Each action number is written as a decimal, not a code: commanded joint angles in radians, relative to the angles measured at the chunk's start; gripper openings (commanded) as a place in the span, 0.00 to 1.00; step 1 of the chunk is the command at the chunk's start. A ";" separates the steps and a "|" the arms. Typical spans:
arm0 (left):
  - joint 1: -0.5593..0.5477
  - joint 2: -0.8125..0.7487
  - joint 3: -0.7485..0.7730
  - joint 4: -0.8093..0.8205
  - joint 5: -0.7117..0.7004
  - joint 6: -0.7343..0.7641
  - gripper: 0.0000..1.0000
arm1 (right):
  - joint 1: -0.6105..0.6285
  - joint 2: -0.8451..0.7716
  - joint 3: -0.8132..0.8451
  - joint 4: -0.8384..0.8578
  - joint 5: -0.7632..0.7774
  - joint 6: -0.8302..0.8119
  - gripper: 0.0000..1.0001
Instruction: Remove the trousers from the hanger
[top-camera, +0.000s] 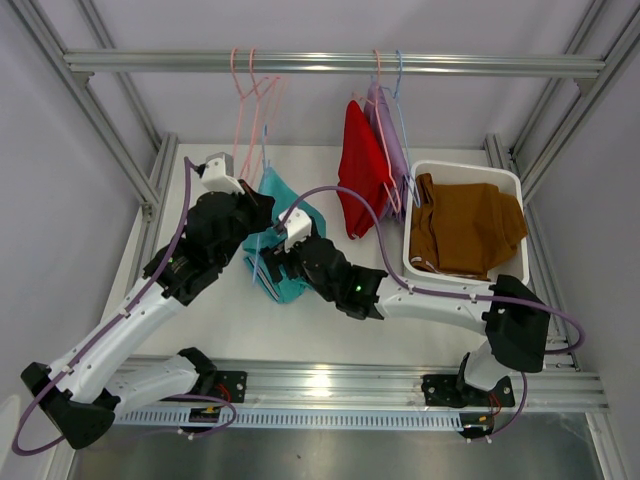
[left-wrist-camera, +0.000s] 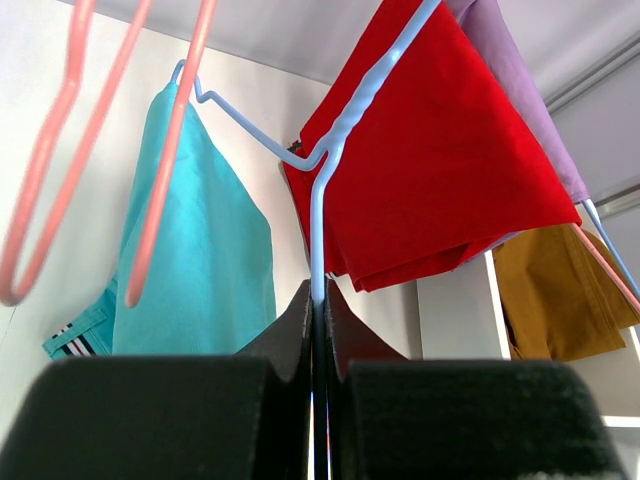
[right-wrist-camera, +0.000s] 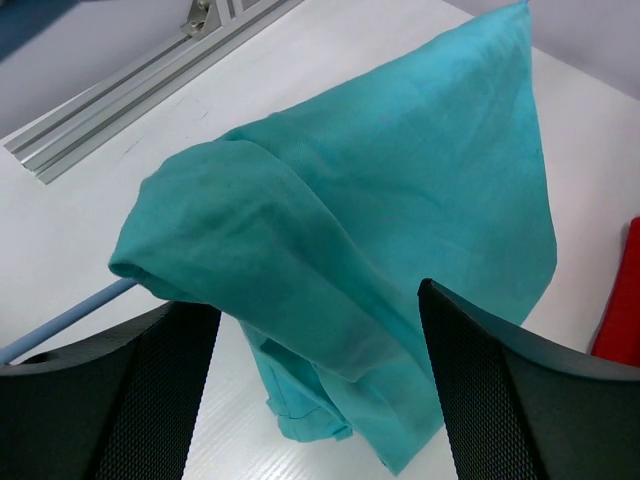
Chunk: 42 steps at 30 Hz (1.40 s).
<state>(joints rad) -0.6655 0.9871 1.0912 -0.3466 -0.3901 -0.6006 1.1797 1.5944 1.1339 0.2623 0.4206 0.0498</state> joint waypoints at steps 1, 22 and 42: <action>-0.009 -0.027 0.003 0.058 -0.004 0.021 0.00 | -0.011 0.019 0.047 0.066 -0.006 -0.011 0.83; -0.008 -0.015 0.006 0.052 -0.003 0.027 0.00 | 0.003 0.004 -0.039 0.130 -0.128 -0.021 0.82; -0.008 -0.005 0.012 0.051 0.020 0.027 0.00 | -0.057 0.044 -0.010 0.190 0.064 -0.007 0.85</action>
<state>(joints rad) -0.6655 0.9874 1.0912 -0.3553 -0.3878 -0.5922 1.1347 1.6199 1.0718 0.3771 0.4507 0.0307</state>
